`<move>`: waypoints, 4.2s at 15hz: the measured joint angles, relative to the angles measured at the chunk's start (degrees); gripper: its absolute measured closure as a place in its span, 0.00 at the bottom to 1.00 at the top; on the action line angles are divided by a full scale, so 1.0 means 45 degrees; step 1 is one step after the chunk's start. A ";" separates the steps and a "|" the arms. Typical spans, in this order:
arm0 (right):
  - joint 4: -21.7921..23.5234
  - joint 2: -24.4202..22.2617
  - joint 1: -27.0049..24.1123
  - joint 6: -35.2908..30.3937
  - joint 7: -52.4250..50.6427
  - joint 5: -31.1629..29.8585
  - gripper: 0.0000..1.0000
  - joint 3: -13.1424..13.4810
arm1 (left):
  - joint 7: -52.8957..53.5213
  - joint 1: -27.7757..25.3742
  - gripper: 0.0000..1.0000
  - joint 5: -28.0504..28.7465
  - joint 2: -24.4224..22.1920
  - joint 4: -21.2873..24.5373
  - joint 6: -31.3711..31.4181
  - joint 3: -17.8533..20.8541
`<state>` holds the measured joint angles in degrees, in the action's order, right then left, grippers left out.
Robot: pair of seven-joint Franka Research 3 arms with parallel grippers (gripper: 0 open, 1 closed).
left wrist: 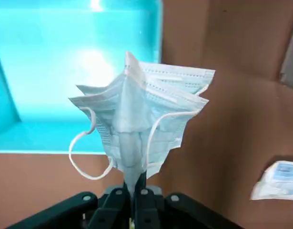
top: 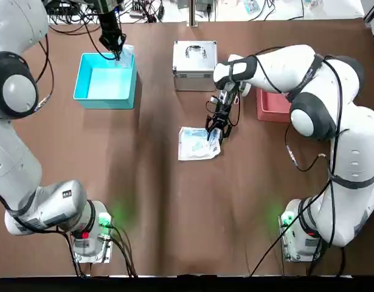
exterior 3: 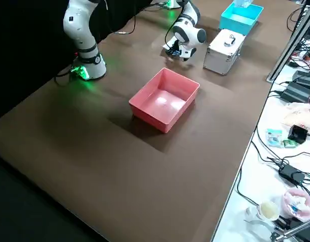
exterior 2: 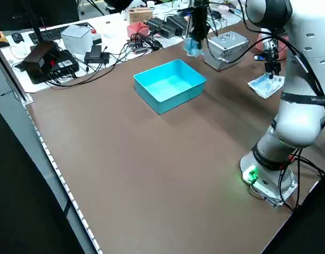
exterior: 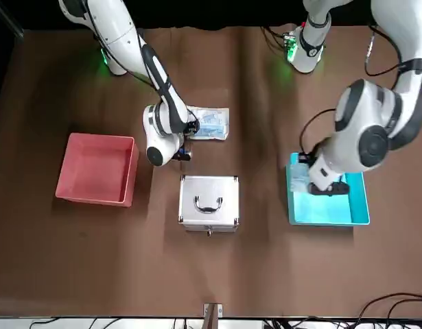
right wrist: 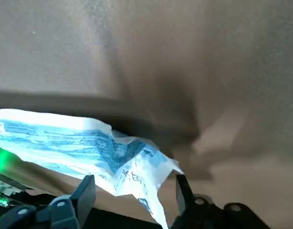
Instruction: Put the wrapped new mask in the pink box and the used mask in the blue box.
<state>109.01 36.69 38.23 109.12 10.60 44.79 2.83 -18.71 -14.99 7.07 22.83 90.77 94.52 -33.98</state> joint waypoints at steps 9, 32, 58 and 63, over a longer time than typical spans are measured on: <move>-0.0061 0.0144 0.0331 0.0366 0.0006 0.0081 0.80 0.0030 | 0.1003 -0.0996 0.98 0.1638 0.1906 -0.0024 0.0541 0.0129; -0.6367 -0.0007 -0.2665 -0.8780 -0.0897 -0.2792 0.98 0.5555 | 0.1334 -0.1861 0.00 0.2515 0.1710 -0.1102 0.1021 0.0114; -0.6947 0.2627 -0.6768 -0.6133 -0.8349 -0.5475 0.56 0.5470 | 0.2334 0.3019 0.00 -0.0976 -0.4103 -0.0407 -0.0866 0.5341; -0.7796 0.2219 -0.6683 -0.6249 -0.8391 -0.5475 0.11 0.5458 | 0.2661 0.3023 0.00 -0.1127 -0.4273 -0.0568 -0.0579 0.5730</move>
<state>73.93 46.68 8.15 81.00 -27.16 20.16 27.39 -6.74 -1.39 2.00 3.60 88.21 91.92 -8.20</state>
